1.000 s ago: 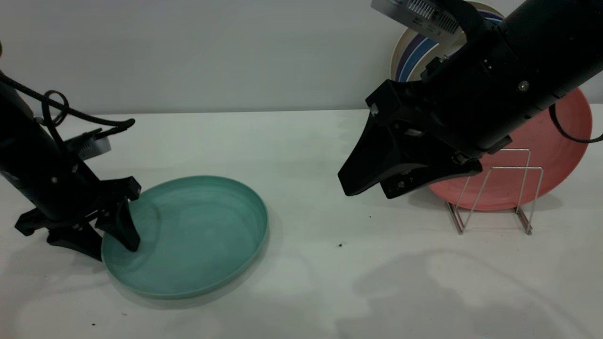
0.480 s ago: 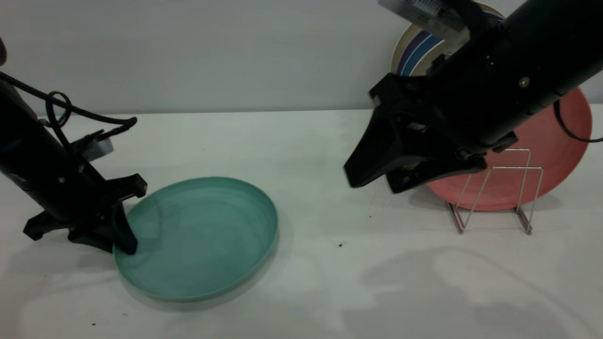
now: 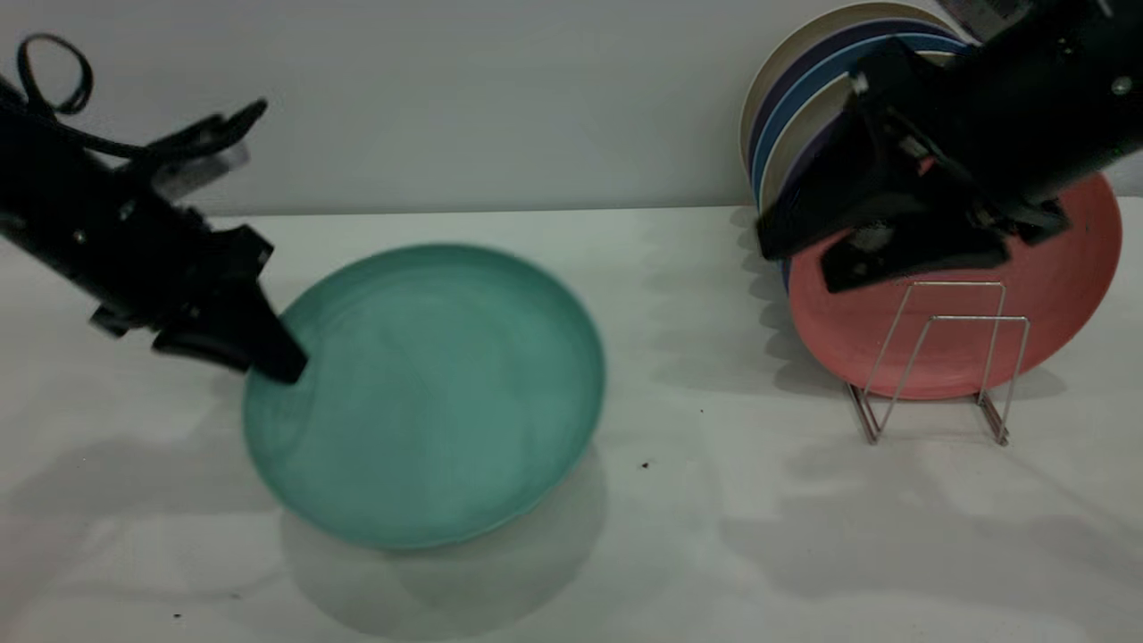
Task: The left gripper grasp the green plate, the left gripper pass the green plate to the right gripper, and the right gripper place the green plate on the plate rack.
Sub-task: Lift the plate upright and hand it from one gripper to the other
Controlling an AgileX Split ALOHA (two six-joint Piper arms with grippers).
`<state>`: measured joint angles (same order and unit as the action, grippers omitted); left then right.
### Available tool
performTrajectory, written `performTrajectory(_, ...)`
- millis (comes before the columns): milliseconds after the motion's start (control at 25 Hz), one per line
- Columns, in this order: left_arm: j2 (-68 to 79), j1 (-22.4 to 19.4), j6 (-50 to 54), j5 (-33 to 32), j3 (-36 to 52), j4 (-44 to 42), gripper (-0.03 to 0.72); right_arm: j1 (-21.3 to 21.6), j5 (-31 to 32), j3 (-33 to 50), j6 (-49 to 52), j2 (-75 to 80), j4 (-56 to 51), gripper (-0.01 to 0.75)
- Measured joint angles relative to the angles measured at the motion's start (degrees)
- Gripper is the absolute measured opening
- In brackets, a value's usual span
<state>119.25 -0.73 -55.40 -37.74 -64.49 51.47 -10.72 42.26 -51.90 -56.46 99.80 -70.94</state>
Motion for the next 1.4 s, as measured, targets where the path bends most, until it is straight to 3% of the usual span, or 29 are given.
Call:
performTrajectory(160,-0.1,1.4,-8.4,-4.1,0.1,5.3,0.018,0.0,6.9,-4.7,-1.6,6.2,-1.7,0.511)
performTrajectory(400,-0.1,2.2,-10.2,-5.1,0.1,8.4,0.018,0.0,11.3,-10.0,-1.6,13.8,-2.8,0.511)
performTrajectory(800,-0.1,2.4,-12.5,-6.6,0.1,10.5,0.018,0.0,12.1,-10.4,-2.3,17.7,-5.9,0.511)
performTrajectory(1160,-0.1,6.4,-12.8,-5.2,0.1,16.2,0.018,-0.6,12.2,-10.5,-3.3,17.7,-7.6,0.505)
performTrajectory(1280,-0.1,6.6,-12.8,-4.7,0.1,16.5,0.018,-0.7,12.2,-10.5,-3.5,17.7,-7.6,0.444)
performTrajectory(1400,-0.1,6.7,-12.8,-4.6,0.1,16.7,0.018,-0.7,12.1,-10.5,-3.6,17.7,-7.6,0.298)
